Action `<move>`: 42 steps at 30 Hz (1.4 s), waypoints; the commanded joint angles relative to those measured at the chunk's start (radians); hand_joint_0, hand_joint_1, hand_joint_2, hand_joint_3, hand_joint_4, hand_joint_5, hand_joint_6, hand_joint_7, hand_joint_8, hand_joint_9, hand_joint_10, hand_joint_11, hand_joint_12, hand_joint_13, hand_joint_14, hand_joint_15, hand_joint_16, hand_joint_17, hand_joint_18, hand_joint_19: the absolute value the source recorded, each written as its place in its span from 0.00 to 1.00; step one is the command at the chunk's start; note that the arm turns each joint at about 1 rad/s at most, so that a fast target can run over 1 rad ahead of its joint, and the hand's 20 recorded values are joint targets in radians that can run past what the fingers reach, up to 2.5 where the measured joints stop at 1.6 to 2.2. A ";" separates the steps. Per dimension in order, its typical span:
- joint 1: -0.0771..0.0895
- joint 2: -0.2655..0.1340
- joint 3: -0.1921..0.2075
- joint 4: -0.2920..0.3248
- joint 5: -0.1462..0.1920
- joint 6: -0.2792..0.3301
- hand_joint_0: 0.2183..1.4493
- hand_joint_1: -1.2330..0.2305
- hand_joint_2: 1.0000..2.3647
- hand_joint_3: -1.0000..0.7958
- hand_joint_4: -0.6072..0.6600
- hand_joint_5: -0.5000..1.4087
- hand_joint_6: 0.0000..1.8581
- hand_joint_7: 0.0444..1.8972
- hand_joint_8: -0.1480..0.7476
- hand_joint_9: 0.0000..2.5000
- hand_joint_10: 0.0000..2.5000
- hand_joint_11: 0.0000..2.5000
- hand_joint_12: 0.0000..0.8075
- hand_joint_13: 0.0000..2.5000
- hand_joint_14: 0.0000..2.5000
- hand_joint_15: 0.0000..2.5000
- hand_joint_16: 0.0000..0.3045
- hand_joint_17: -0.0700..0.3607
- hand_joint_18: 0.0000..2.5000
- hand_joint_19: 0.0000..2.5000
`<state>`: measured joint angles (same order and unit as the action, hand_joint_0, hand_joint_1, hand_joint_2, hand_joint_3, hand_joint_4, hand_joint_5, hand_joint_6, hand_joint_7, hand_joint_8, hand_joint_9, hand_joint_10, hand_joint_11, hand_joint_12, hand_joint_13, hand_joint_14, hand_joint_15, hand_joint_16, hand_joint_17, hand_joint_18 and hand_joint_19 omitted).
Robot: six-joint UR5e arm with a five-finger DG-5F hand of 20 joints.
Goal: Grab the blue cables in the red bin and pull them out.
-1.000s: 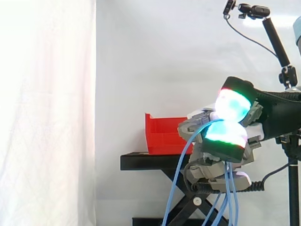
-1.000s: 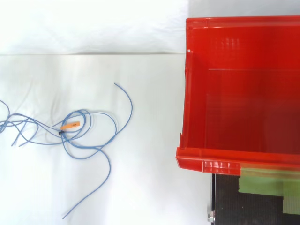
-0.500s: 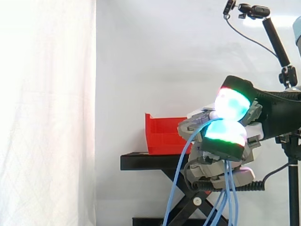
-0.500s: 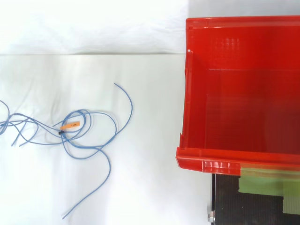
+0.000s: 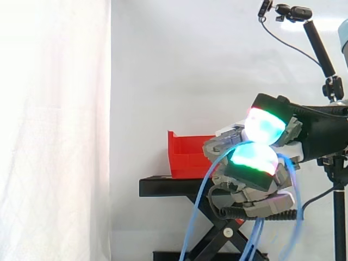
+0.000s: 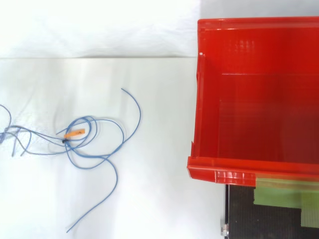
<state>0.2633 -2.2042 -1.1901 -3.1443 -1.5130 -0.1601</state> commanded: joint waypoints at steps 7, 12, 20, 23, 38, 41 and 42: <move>0.005 0.000 0.000 0.001 0.000 -0.005 0.65 0.16 0.01 0.22 0.38 0.47 0.84 0.16 0.44 0.15 1.00 0.43 0.39 0.31 1.00 0.43 0.12 0.36 0.47 0.57; 0.005 0.000 0.000 0.001 0.000 -0.005 0.65 0.17 0.01 0.22 0.38 0.47 0.84 0.16 0.45 0.15 1.00 0.44 0.39 0.31 1.00 0.43 0.12 0.36 0.47 0.57; 0.005 0.001 0.000 0.001 0.000 -0.005 0.65 0.17 0.01 0.22 0.39 0.47 0.84 0.16 0.45 0.16 1.00 0.42 0.38 0.31 1.00 0.43 0.12 0.36 0.47 0.57; 0.005 0.000 0.000 0.001 0.000 -0.005 0.65 0.17 0.01 0.22 0.39 0.47 0.84 0.16 0.45 0.16 1.00 0.43 0.39 0.31 1.00 0.44 0.12 0.36 0.46 0.57; 0.005 0.000 0.000 0.001 0.000 -0.005 0.65 0.17 0.01 0.22 0.39 0.47 0.84 0.16 0.45 0.16 1.00 0.44 0.38 0.31 1.00 0.44 0.12 0.36 0.46 0.57; 0.005 0.001 0.000 0.001 0.000 -0.005 0.65 0.17 0.01 0.22 0.39 0.47 0.84 0.16 0.45 0.16 1.00 0.44 0.40 0.31 1.00 0.45 0.12 0.36 0.46 0.57; 0.005 0.000 0.000 0.001 0.002 -0.005 0.65 0.17 0.01 0.22 0.40 0.47 0.84 0.17 0.45 0.16 1.00 0.44 0.38 0.31 1.00 0.44 0.12 0.36 0.46 0.57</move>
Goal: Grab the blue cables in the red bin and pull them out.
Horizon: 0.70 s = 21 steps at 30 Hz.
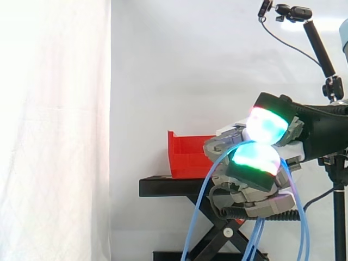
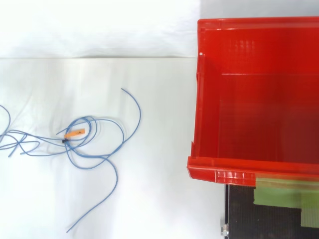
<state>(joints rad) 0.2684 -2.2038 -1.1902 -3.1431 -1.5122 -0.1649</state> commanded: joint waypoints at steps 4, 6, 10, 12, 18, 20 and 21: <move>0.000 -0.001 0.000 0.000 0.001 0.000 0.65 0.17 0.01 0.22 0.40 0.47 0.83 0.17 0.44 0.16 1.00 0.43 0.39 0.31 1.00 0.44 0.12 0.36 0.46 0.57; 0.000 -0.001 0.000 0.000 0.000 0.000 0.63 0.18 0.01 0.23 0.40 0.47 0.83 0.18 0.45 0.16 1.00 0.44 0.38 0.31 1.00 0.44 0.12 0.36 0.46 0.57; 0.000 -0.001 0.000 0.000 0.001 0.000 0.65 0.18 0.01 0.22 0.39 0.47 0.84 0.17 0.45 0.17 1.00 0.44 0.39 0.31 1.00 0.45 0.13 0.36 0.46 0.56; 0.000 0.001 0.000 0.000 0.001 0.000 0.65 0.18 0.01 0.22 0.39 0.47 0.84 0.17 0.45 0.17 1.00 0.45 0.39 0.31 1.00 0.45 0.13 0.36 0.46 0.56; 0.000 -0.001 0.000 0.000 0.001 0.000 0.65 0.18 0.01 0.24 0.39 0.47 0.84 0.18 0.45 0.17 1.00 0.45 0.39 0.31 1.00 0.45 0.12 0.36 0.46 0.56; 0.000 0.001 0.000 0.000 0.001 0.000 0.65 0.18 0.01 0.24 0.39 0.47 0.84 0.18 0.45 0.17 1.00 0.45 0.39 0.31 1.00 0.45 0.13 0.37 0.46 0.56; -0.001 -0.001 0.000 0.000 0.001 0.000 0.65 0.18 0.01 0.24 0.39 0.47 0.84 0.18 0.45 0.17 1.00 0.45 0.39 0.31 1.00 0.44 0.13 0.37 0.46 0.56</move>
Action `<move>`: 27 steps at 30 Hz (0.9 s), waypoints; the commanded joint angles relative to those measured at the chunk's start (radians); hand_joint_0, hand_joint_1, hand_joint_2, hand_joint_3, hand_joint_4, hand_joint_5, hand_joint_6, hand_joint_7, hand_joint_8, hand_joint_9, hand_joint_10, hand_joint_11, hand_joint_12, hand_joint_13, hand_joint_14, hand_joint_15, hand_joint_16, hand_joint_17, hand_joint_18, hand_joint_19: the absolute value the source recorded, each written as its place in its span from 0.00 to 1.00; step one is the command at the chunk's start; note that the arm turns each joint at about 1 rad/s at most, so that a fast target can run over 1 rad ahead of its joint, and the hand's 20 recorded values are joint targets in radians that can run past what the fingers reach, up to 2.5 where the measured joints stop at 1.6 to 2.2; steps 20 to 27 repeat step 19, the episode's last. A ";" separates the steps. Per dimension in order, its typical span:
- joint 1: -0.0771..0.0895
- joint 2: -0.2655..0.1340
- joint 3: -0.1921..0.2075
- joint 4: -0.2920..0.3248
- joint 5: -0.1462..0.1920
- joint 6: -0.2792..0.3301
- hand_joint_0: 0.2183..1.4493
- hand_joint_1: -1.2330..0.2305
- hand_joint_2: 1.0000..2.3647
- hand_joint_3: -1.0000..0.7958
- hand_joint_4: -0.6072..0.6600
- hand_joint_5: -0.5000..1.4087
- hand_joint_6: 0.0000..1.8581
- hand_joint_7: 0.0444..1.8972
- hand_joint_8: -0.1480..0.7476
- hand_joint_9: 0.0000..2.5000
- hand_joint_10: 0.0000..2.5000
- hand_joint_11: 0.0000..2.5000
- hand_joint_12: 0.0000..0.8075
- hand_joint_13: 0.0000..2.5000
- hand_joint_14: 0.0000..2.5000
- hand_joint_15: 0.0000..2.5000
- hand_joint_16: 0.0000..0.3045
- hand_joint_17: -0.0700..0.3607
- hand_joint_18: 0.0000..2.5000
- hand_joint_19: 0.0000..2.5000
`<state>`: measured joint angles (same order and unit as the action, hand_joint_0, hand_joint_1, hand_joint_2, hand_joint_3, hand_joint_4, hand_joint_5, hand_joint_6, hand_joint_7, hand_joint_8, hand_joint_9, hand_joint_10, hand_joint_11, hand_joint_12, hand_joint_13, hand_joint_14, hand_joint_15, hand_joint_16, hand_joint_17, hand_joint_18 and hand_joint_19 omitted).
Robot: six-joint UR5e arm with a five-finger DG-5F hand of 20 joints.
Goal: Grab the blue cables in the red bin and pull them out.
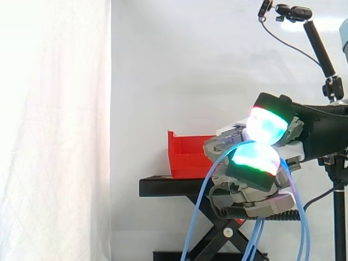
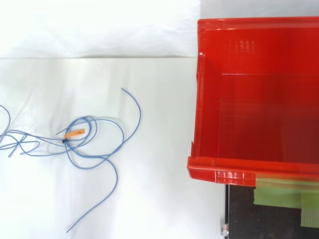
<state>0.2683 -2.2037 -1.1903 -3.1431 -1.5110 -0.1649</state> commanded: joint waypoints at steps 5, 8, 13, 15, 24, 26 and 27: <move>0.000 0.001 0.001 0.000 0.000 0.000 0.65 0.18 0.01 0.24 0.39 0.47 0.84 0.18 0.45 0.17 1.00 0.45 0.39 0.31 1.00 0.45 0.13 0.37 0.46 0.56; 0.000 -0.001 0.000 0.000 0.000 0.000 0.64 0.18 0.01 0.25 0.39 0.47 0.84 0.18 0.45 0.17 1.00 0.44 0.39 0.31 1.00 0.44 0.13 0.37 0.46 0.56; 0.000 0.001 0.000 0.000 0.000 0.000 0.64 0.18 0.01 0.25 0.39 0.47 0.84 0.18 0.45 0.17 1.00 0.44 0.39 0.31 1.00 0.44 0.13 0.36 0.46 0.56; 0.000 -0.001 0.000 0.000 0.000 0.000 0.64 0.18 0.01 0.24 0.39 0.47 0.84 0.18 0.45 0.17 1.00 0.45 0.39 0.31 1.00 0.45 0.13 0.36 0.46 0.56; 0.000 -0.001 0.001 0.000 0.000 0.000 0.64 0.18 0.01 0.25 0.40 0.47 0.85 0.18 0.44 0.17 1.00 0.44 0.39 0.32 1.00 0.44 0.13 0.36 0.46 0.56; 0.000 -0.001 0.001 0.000 0.000 0.000 0.64 0.18 0.01 0.25 0.40 0.47 0.85 0.18 0.44 0.17 1.00 0.44 0.39 0.32 1.00 0.44 0.13 0.36 0.46 0.56; 0.000 -0.001 0.001 0.000 0.000 0.000 0.64 0.18 0.01 0.25 0.40 0.47 0.85 0.18 0.44 0.17 1.00 0.44 0.39 0.32 1.00 0.44 0.13 0.36 0.46 0.56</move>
